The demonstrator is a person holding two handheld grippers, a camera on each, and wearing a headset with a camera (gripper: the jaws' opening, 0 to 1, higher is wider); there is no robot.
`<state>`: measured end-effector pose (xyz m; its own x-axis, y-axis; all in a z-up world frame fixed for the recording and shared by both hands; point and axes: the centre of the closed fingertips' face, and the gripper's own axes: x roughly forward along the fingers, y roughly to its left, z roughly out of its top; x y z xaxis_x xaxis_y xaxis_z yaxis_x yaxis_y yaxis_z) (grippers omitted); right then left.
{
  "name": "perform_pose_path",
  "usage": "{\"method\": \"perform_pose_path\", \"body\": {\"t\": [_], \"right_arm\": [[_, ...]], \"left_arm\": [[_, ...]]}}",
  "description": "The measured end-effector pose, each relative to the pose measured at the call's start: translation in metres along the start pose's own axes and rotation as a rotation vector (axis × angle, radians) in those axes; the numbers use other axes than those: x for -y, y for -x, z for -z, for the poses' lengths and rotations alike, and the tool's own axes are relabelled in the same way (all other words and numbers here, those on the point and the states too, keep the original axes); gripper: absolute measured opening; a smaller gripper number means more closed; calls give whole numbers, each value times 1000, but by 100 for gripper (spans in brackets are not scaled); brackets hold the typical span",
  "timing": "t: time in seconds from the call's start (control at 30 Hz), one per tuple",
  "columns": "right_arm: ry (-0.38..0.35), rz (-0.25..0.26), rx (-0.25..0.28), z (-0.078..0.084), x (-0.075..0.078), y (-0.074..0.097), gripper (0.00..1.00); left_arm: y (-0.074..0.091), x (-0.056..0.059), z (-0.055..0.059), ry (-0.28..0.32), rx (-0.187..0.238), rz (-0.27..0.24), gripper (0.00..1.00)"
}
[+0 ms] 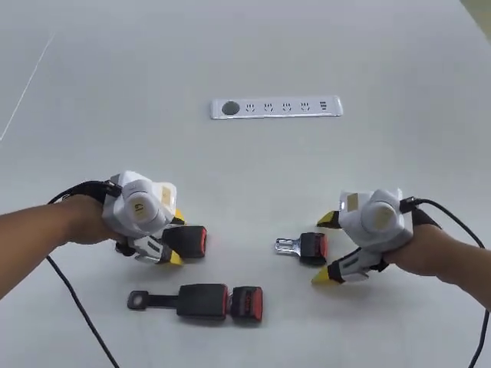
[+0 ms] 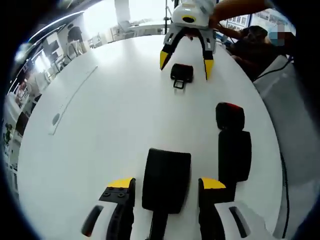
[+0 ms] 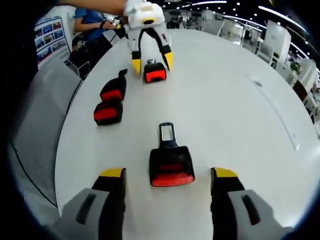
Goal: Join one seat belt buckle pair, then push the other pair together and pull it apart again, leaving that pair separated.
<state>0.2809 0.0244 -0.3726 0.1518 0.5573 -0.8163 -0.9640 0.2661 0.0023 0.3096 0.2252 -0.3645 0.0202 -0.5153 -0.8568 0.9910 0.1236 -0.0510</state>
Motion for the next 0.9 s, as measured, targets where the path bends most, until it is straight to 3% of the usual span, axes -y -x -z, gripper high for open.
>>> {"method": "perform_pose_path", "body": {"t": [0.1, 0.2, 0.27, 0.3, 0.37, 0.4, 0.43, 0.5, 0.6, 0.67, 0.73, 0.8, 0.9], "right_arm": [[-71, 73, 68, -6, 6, 8, 71], [-262, 172, 164, -12, 13, 24, 72], [-343, 214, 240, -19, 17, 32, 75], [-344, 262, 255, -18, 19, 38, 77], [-326, 324, 232, -14, 17, 46, 78], [-332, 328, 232, -14, 13, 47, 79], [-341, 332, 235, -14, 10, 49, 80], [-356, 383, 254, -14, 10, 57, 82], [-435, 434, 311, -17, 9, 69, 83], [-453, 480, 337, -19, 9, 78, 87], [-466, 502, 344, -19, 5, 85, 88], [-443, 554, 343, -19, 2, 95, 89], [-481, 557, 382, -21, -8, 103, 90]], "left_arm": [[9, -5, -7, 22, 35, -64, 57], [27, -7, -20, 160, 150, -126, 65], [38, -6, -31, 275, 260, -146, 76], [43, -8, -30, 300, 273, -171, 80], [51, -8, -27, 322, 280, -217, 81], [55, -1, -24, 339, 262, -208, 81], [57, 3, -23, 377, 267, -210, 83], [61, 6, -21, 388, 285, -230, 87], [75, 10, -18, 440, 335, -307, 89], [86, 9, -17, 454, 385, -387, 97], [94, 16, -12, 531, 402, -403, 100], [102, 22, -12, 572, 456, -428, 100], [112, 33, -10, 613, 497, -459, 100]]}}
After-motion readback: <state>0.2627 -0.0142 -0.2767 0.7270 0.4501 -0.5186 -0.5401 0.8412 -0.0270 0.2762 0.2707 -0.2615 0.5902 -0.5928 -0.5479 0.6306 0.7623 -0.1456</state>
